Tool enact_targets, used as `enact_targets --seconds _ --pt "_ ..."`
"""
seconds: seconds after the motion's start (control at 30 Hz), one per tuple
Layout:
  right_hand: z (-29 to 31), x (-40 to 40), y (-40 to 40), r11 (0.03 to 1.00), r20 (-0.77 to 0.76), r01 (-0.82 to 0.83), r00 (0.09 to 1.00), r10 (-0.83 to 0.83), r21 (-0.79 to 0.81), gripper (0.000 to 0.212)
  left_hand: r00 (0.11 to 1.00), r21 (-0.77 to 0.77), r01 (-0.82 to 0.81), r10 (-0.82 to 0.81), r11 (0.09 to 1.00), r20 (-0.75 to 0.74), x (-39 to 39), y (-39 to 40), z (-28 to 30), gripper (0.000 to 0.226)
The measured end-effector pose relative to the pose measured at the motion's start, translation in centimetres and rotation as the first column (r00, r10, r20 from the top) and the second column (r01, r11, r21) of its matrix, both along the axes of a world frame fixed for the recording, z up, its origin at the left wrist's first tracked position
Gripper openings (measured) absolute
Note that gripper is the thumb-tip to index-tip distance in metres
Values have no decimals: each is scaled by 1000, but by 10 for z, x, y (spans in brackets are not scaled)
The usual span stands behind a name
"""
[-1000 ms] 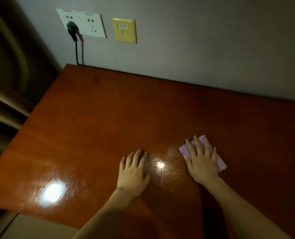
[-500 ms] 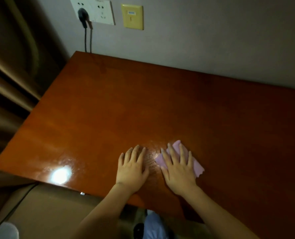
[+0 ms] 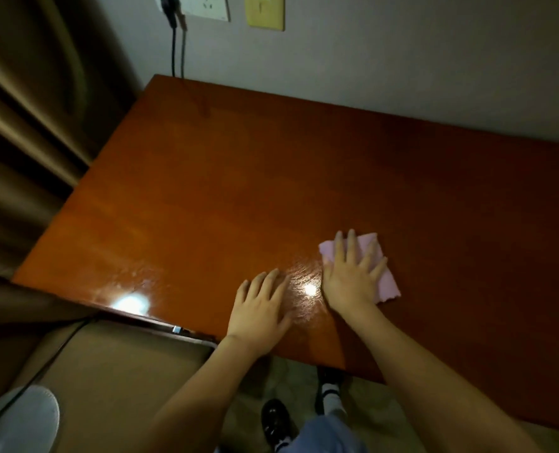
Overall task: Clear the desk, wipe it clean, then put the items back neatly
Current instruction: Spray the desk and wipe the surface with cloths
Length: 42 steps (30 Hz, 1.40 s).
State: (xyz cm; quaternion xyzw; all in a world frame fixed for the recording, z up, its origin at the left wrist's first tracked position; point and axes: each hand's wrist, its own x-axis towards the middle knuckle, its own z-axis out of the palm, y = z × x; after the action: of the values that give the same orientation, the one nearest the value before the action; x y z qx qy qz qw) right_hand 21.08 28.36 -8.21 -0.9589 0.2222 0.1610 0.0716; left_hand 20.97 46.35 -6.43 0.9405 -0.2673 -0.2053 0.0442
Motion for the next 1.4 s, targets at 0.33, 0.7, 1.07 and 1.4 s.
enact_targets --seconds 0.33,0.7,1.07,1.4 --pt "-4 -112 -2 972 -49 -234 971 235 34 60 985 52 -159 162 986 -54 -21 -6 7 69" --pt "2 -51 -17 999 -18 -47 999 47 -13 65 979 59 -190 193 980 -60 -24 -21 9 67" --pt "-12 -127 -48 988 -32 -157 987 157 10 57 984 75 -167 171 983 -45 -7 -59 9 68" --pt "-3 8 -83 996 32 86 996 -86 -11 63 998 42 -67 67 997 -12 17 -70 6 68"
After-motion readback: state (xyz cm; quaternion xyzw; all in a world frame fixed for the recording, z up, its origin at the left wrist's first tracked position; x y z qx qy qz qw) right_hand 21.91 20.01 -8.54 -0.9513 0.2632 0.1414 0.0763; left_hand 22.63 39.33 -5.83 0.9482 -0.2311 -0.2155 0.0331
